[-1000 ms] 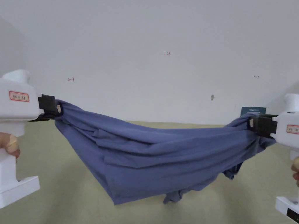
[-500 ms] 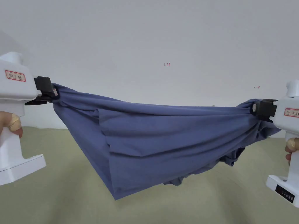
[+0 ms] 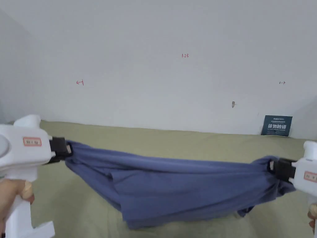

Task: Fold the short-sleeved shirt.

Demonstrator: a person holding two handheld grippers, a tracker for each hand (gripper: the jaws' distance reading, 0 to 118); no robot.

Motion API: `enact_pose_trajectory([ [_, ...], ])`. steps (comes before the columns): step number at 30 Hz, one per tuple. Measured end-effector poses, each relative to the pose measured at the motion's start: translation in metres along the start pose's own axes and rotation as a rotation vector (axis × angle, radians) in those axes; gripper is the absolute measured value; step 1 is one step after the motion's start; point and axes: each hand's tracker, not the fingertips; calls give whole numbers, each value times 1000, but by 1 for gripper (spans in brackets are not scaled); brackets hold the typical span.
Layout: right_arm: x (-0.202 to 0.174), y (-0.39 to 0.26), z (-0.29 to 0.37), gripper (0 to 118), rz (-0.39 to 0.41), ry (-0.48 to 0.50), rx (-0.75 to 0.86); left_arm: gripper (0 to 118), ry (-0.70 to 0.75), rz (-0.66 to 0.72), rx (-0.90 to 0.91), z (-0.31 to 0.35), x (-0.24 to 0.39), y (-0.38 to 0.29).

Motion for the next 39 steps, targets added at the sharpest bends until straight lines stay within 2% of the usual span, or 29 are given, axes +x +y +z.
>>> enact_pose_trajectory([
  [5, 16, -58, 7, 10, -12, -17, -172, 2, 19, 47, -102, 2, -26, -72],
  [8, 30, -98, 20, 10, -25, -30, -216, 2, 40, 90, -170, 15, -40, -118],
  [13, 54, -152, 42, 10, -163, -77, -356, 2, 77, 165, -303, 36, -65, -182],
  [17, 59, -180, 55, 10, -163, -83, -380, 2, 117, 176, -378, 49, -80, -217],
  [21, 58, -186, 62, 11, -216, -89, -380, 2, 132, 176, -445, 53, -82, -236],
  [22, 57, -183, 64, 14, -211, -94, -375, 2, 131, 166, -454, 57, -79, -238],
  [23, 54, -179, 68, 23, -194, -105, -364, 6, 145, 151, -447, 61, -73, -237],
  [24, 52, -173, 73, 38, -154, -124, -326, 17, 189, 109, -422, 66, -68, -234],
  [25, 50, -170, 80, 66, -136, -119, -294, 57, 208, 78, -394, 71, -62, -231],
  [26, 48, -164, 89, 87, -120, -109, -257, 91, 210, 49, -352, 79, -54, -229],
  [27, 44, -158, 98, 96, -105, -96, -214, 113, 193, 24, -291, 87, -48, -225],
  [28, 40, -151, 107, 95, -78, -99, -172, 117, 174, -5, -220, 96, -40, -220],
  [33, 11, -141, 144, 95, 83, -196, -2, 111, 140, -169, -28, 120, 3, -208],
  [34, 7, -141, 150, 95, 102, -183, 15, 101, 139, -205, 13, 123, 11, -210],
  [35, 5, -141, 155, 93, 107, -167, 9, 85, 141, -237, 43, 126, 18, -210],
  [36, 2, -141, 160, 84, 114, -155, -2, 57, 152, -273, 44, 125, 23, -210],
  [37, 0, -140, 161, 58, 136, -141, -5, 7, 178, -321, 53, 122, 28, -211],
  [38, -4, -140, 163, 28, 173, -154, -6, 1, 238, -367, 52, 119, 34, -214],
  [39, -8, -141, 164, 2, 212, -195, 10, 0, 252, -373, 79, 119, 35, -218],
])
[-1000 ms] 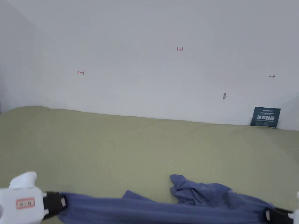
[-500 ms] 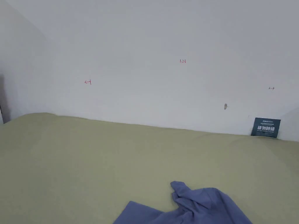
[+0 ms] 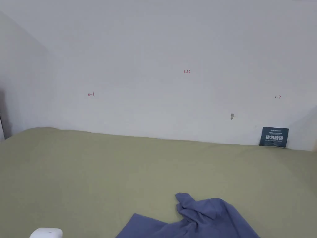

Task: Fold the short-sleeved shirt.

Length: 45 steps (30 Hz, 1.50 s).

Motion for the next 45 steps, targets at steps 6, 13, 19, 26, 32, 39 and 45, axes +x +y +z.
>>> enact_pose_trajectory([
  [6, 1, -5, 3, 1, -42, -11, 60, 0, -57, 4, -6, 0, 5, -14],
  [13, -4, -17, -7, 1, -6, 29, 9, 0, -73, -18, -197, -16, -29, -22],
  [19, -15, -24, -18, 1, 30, 104, -39, 30, -189, -8, -452, -42, -48, -15],
  [26, -25, -33, -25, 1, 101, 131, -86, 103, -203, -311, -565, -72, -19, -44],
  [32, -22, -30, -30, 1, 81, 156, -102, 21, -254, -161, -557, -85, -21, -58],
  [39, -18, 32, -91, 1, 101, 215, -194, 11, -242, -163, -495, -80, -18, -51],
  [45, -59, 119, -217, 1, 382, 280, -299, 11, -249, -113, -513, -83, -22, -51],
])
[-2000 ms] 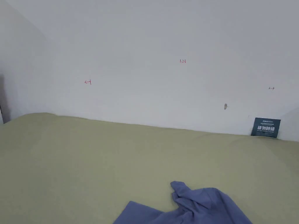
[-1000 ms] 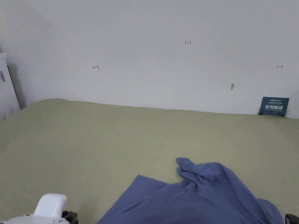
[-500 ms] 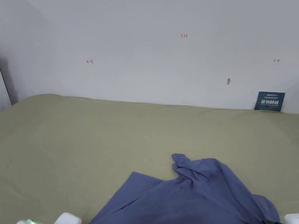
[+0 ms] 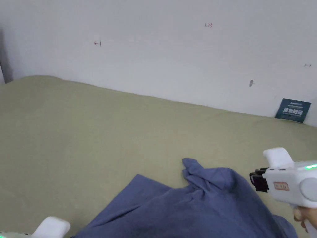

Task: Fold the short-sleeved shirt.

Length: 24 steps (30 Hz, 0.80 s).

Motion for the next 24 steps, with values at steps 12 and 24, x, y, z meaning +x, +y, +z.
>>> enact_pose_trajectory([
  [12, -9, 52, -153, 104, 244, 8, -324, 11, -39, 77, -41, -6, -10, -7],
  [24, 6, 54, -102, 2, 99, 41, -235, 11, -25, 147, 22, 4, -10, 0],
])
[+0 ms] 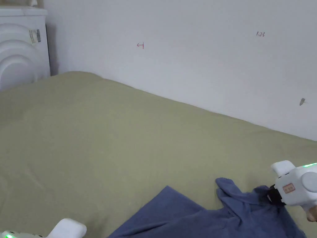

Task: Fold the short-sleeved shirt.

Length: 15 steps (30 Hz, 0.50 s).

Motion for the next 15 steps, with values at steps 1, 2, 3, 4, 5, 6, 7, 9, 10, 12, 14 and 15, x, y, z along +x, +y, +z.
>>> enact_pose_trajectory([
  [1, 3, 3, 10, 2, -14, -12, 29, 11, -7, 13, 29, 6, 0, 6],
  [2, 8, 5, 21, 2, -25, -18, 32, 11, -18, 30, 50, 11, -1, 14],
  [3, 12, 7, 32, 2, -36, -34, 53, 11, -31, 40, 70, 16, -1, 22],
  [4, 17, 9, 43, 2, -51, -38, 70, 11, -39, 52, 101, 21, 1, 32],
  [5, 14, 12, 56, 2, -63, -43, 95, 11, -54, 56, 117, 25, 3, 42],
  [6, 18, 14, 67, 2, -91, -49, 122, 11, -59, 53, 137, 28, 5, 53],
  [7, 22, 16, 78, 2, -120, -54, 143, 11, -52, 44, 137, 30, 7, 66],
  [9, 31, 23, 97, 2, -145, -91, 202, 11, -26, 27, 156, 34, 11, 94],
  [10, 37, 25, 107, 2, -145, -109, 233, 11, -22, 15, 170, 37, 12, 109],
  [12, 49, 28, 125, 2, -159, -156, 271, 11, -26, -1, 206, 45, 12, 137],
  [14, 63, 33, 141, 2, -202, -206, 309, 11, -10, -28, 238, 51, 12, 168],
  [15, 70, 34, 151, 2, -225, -225, 337, 11, 29, -49, 250, 53, 13, 183],
])
